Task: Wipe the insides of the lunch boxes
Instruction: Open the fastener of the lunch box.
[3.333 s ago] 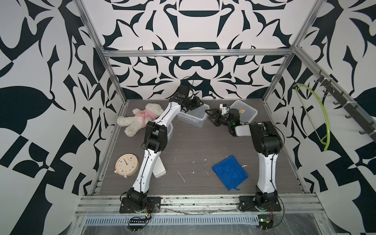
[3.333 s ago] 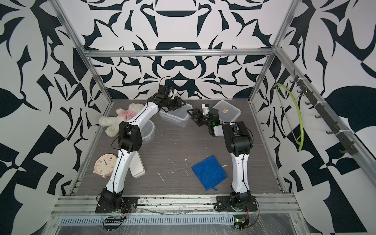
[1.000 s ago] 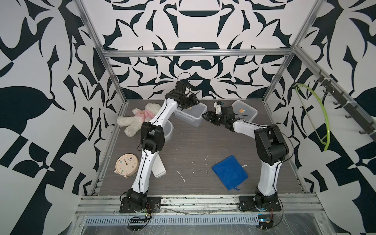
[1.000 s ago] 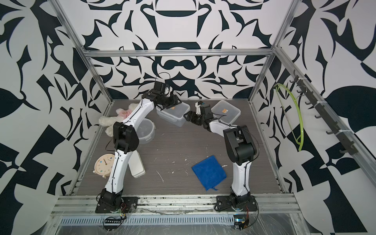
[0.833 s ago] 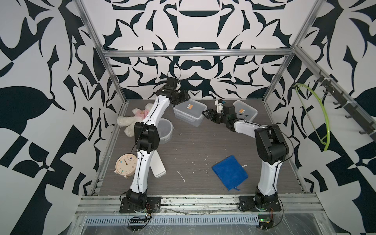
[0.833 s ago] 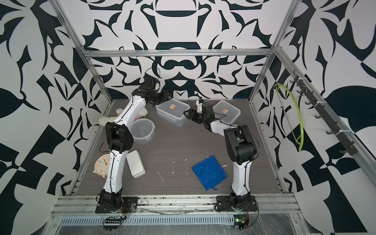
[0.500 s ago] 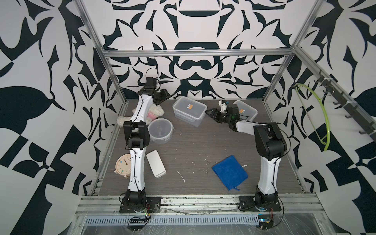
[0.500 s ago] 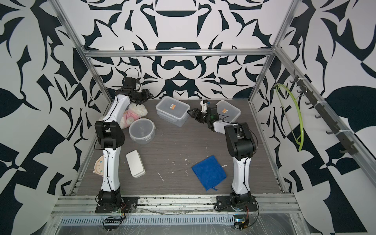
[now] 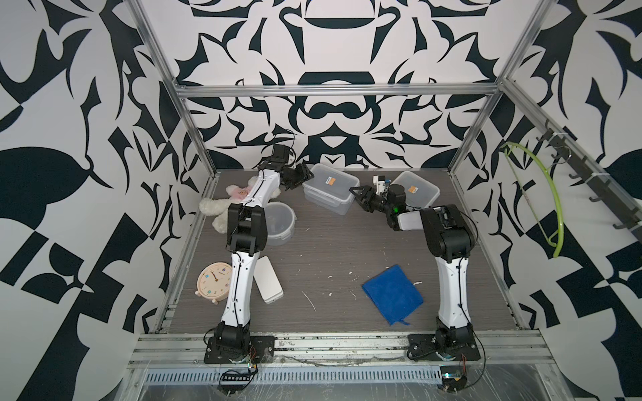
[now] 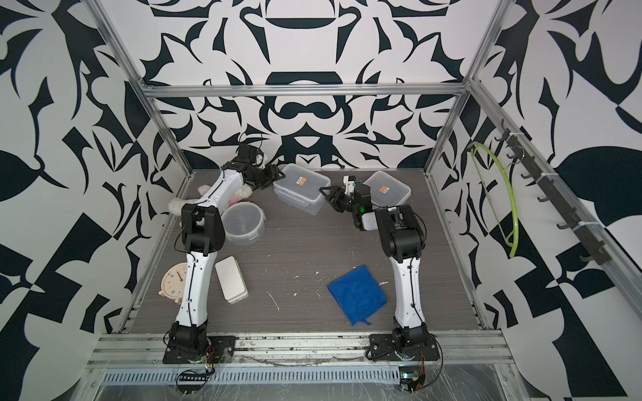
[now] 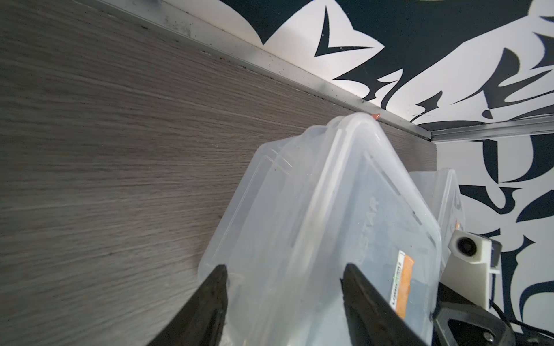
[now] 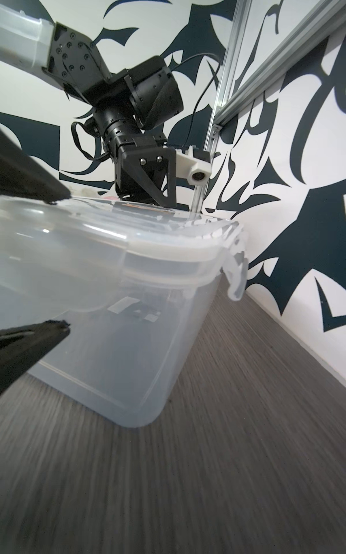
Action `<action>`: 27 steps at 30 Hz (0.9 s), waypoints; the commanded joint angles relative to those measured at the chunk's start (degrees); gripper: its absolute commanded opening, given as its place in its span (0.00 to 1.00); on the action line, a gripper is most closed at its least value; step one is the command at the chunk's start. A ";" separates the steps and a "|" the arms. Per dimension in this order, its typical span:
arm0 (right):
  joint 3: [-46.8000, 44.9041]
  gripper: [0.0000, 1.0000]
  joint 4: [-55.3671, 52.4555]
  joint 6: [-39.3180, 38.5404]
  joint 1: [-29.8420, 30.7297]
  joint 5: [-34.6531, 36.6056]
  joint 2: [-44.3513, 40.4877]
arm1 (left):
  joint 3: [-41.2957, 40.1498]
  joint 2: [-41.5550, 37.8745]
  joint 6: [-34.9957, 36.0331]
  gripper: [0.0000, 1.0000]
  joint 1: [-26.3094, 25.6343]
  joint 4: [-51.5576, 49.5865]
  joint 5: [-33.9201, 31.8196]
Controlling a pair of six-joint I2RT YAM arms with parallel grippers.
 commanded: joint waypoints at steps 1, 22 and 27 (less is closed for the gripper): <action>1.82 0.64 8.66 2.28 1.23 -1.90 -0.77 | -2.82 1.83 -0.37 0.62 -1.65 -1.49 2.81; 2.64 0.00 24.72 14.77 1.67 2.15 5.26 | -0.90 5.00 -0.75 0.60 -4.65 -2.49 3.76; 0.89 0.00 18.62 10.25 1.84 2.10 2.35 | 0.15 5.07 -0.32 0.60 -4.89 -3.76 3.30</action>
